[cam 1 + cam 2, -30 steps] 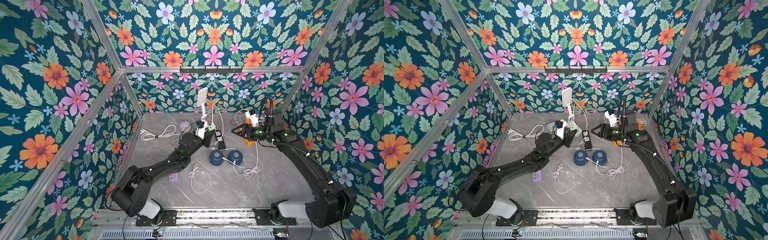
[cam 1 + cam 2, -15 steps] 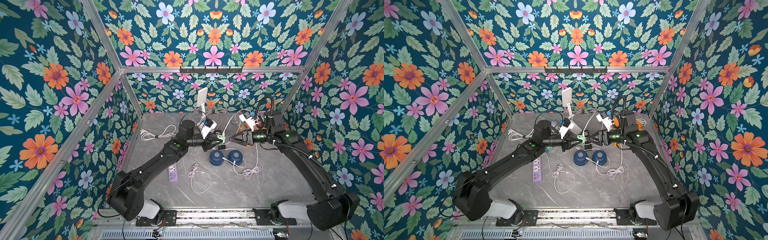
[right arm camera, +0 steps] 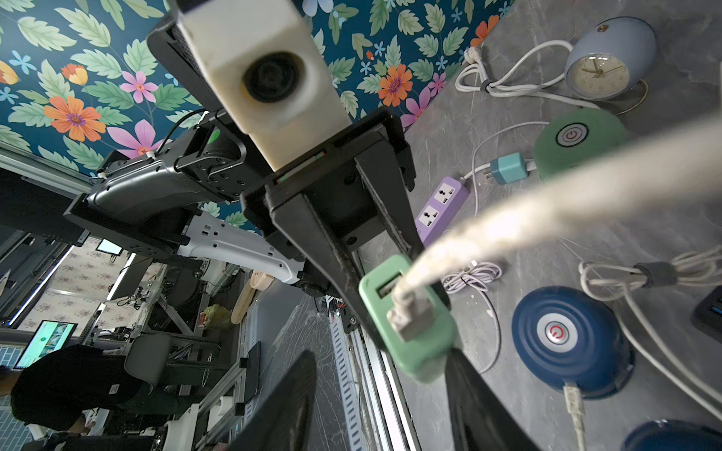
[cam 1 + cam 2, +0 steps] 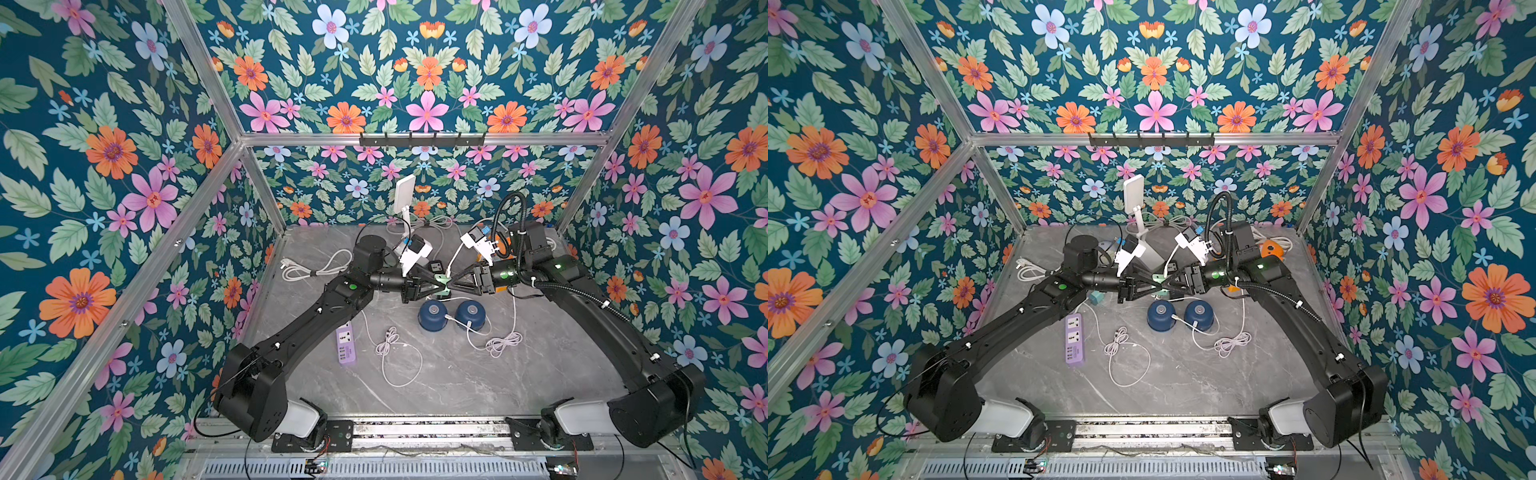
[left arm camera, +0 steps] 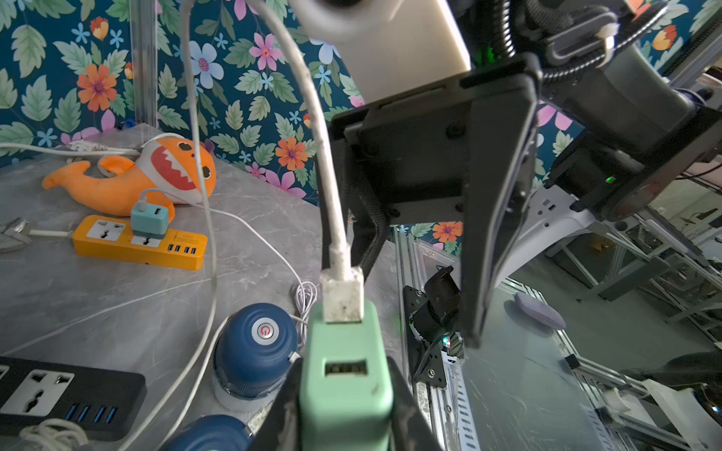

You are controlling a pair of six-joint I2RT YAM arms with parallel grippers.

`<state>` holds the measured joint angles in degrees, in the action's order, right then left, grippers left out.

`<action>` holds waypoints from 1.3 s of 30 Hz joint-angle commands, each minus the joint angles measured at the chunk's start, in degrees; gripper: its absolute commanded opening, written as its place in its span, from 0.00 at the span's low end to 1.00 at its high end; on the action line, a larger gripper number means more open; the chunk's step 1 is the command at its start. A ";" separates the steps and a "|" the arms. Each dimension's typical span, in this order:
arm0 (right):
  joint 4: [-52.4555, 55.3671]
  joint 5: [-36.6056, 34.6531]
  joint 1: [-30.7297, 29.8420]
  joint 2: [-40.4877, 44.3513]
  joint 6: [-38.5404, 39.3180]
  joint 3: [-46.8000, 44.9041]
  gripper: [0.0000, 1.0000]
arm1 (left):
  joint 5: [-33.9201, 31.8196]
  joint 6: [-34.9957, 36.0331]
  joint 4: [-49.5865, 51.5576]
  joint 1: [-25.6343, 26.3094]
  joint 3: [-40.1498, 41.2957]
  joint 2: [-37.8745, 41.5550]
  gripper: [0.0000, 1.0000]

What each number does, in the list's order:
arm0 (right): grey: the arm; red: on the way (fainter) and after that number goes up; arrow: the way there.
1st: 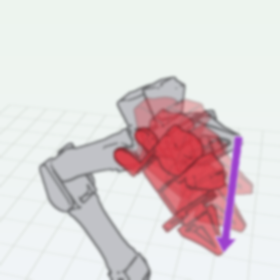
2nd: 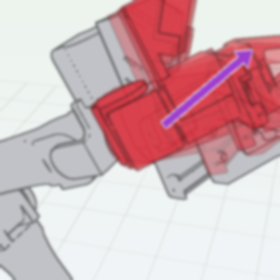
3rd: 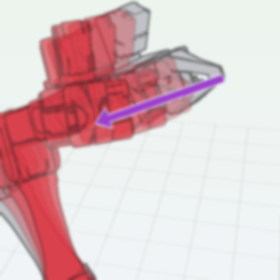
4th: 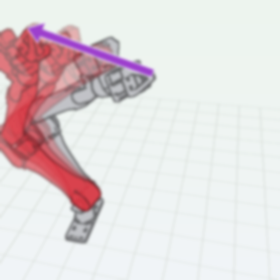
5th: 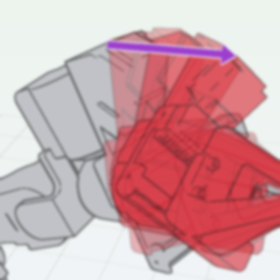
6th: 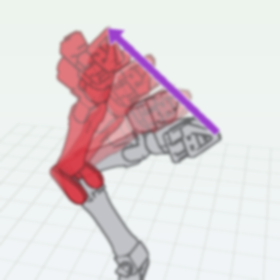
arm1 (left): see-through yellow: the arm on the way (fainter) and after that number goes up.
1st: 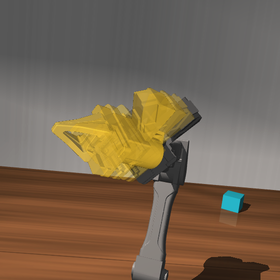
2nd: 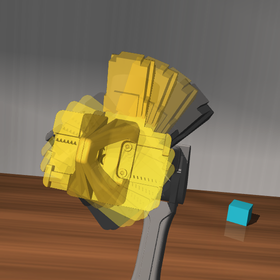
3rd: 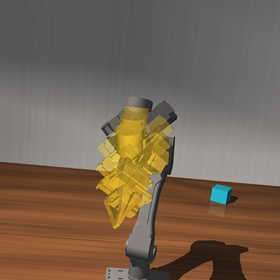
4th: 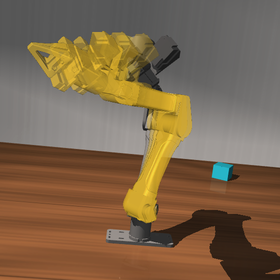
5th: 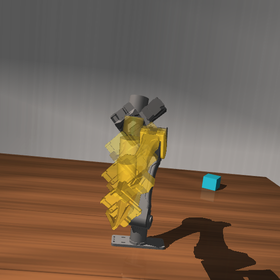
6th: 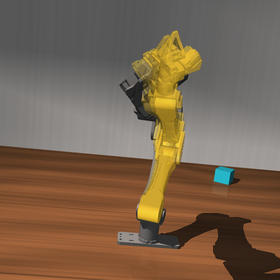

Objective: Charge the cordless meat grinders
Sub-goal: Pick up the plug from the center of the board.

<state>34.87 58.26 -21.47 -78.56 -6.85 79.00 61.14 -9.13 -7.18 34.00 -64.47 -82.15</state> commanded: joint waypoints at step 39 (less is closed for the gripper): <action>-14.90 3.30 -0.72 0.16 -8.95 -4.93 0.04 | 3.85 -6.80 -5.98 -1.30 1.47 -0.29 0.21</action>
<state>22.46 61.28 -22.04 -78.67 -11.79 73.95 67.46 -19.09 -10.07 32.64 -63.33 -82.61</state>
